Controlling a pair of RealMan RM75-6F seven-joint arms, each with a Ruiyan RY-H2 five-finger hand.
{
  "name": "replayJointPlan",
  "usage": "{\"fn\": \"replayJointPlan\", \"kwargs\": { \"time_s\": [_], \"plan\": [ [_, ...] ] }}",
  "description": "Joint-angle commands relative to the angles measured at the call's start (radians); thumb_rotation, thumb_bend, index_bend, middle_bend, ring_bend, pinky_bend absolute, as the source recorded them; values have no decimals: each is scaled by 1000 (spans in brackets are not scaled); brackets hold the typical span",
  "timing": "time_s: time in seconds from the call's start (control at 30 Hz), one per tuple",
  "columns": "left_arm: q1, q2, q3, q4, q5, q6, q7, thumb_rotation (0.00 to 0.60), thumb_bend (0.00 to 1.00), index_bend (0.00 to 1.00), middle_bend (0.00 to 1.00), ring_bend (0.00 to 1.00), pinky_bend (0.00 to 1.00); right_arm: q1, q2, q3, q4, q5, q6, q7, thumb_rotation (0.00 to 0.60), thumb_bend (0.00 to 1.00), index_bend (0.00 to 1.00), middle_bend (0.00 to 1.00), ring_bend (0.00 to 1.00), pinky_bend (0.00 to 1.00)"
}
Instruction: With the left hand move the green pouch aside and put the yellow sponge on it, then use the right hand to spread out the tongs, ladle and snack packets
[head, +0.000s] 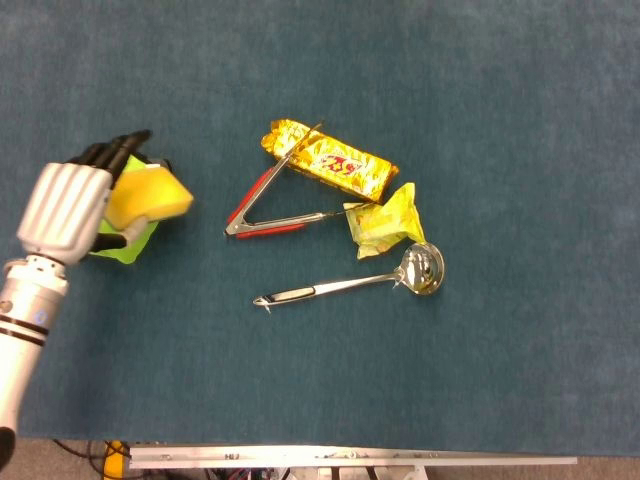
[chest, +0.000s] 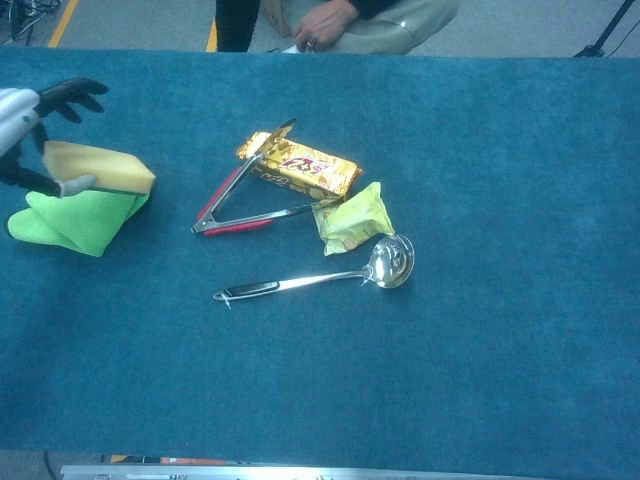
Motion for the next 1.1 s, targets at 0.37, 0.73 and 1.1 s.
{"fn": "replayJointPlan", "kwargs": {
  "time_s": [0.37,0.73,1.1],
  "plan": [
    [-2,110,31,-62,-176,-134,188,600,265,0,0,0,166,19,0,-1,-29,-19,-12,-30,600,121,26,268,221,411],
    [51,152,-26,-132,-129,-15,61,600,265,0,0,0,150,63,1,-7,-53,-64,-63,-60,600,121,26,268,221,410],
    [119,200,-18,-171,-11,83,-13,600,265,0,0,0,150,237,-66,4,-36,-142,-268,-143,600,69,43,268,221,411]
  ]
}}
